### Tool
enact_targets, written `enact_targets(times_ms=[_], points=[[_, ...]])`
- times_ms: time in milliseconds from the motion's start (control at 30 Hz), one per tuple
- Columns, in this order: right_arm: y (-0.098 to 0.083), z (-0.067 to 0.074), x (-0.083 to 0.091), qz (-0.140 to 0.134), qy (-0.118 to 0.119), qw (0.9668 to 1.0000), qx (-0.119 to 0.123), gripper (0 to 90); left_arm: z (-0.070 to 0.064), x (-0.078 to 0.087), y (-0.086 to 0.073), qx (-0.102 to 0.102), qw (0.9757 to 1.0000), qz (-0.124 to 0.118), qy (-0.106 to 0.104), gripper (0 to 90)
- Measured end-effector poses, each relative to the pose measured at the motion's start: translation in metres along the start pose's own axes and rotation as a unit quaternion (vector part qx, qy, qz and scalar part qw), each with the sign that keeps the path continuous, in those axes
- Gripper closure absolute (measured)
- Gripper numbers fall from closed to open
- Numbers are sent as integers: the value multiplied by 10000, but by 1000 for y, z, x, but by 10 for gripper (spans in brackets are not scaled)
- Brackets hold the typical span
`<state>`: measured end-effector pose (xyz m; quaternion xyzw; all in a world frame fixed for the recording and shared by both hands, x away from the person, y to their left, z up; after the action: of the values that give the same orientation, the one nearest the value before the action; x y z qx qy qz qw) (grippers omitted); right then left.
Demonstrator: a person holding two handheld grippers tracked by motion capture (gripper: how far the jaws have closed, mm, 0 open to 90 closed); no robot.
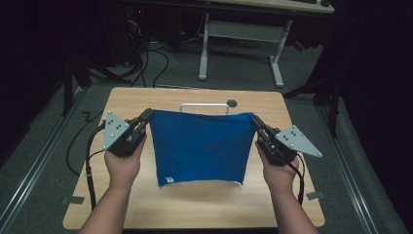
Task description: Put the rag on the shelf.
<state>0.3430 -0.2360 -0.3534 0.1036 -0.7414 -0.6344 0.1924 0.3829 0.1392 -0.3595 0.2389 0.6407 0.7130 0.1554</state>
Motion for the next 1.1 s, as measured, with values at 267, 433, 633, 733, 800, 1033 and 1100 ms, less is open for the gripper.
enact_targets(times_ms=[267, 433, 633, 733, 800, 1033, 1100], points=[[16, -10, -11, -77, -74, 9999, -78, 887, 8, -15, 21, -166, 9998, -46, 102, 883], [27, -15, -18, -151, -149, 9997, -79, 886, 13, -23, 33, -213, 9996, -117, 143, 883], [40, -21, -29, -137, -154, 9998, -69, 886, 21, -31, 45, -332, 9991, -100, 239, 883], [48, -23, -36, -158, -174, 9997, -36, 886, 27, -37, 50, -340, 9990, -100, 269, 883], [52, -23, -40, -167, -204, 9997, 0, 887, 31, -42, 54, -367, 9988, -96, 317, 883], [70, -31, -61, -158, -318, 9994, 10, 886, 45, -66, 68, -465, 9980, -41, 429, 883], [74, -35, -66, -144, -363, 9992, 20, 886, 48, -70, 72, -509, 9977, -72, 440, 883]])
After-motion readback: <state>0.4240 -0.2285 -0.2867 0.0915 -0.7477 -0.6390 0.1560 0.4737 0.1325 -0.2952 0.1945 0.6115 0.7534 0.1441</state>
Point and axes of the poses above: each handheld gripper's, and its own axes: x roughly backward along the jaws, y roughly out of its top, z roughly to its left, the point moved 2 cm from there along -x, roughly forward along the jaws, and after that the axes turned 6 degrees about z, right-handed, at the moved point
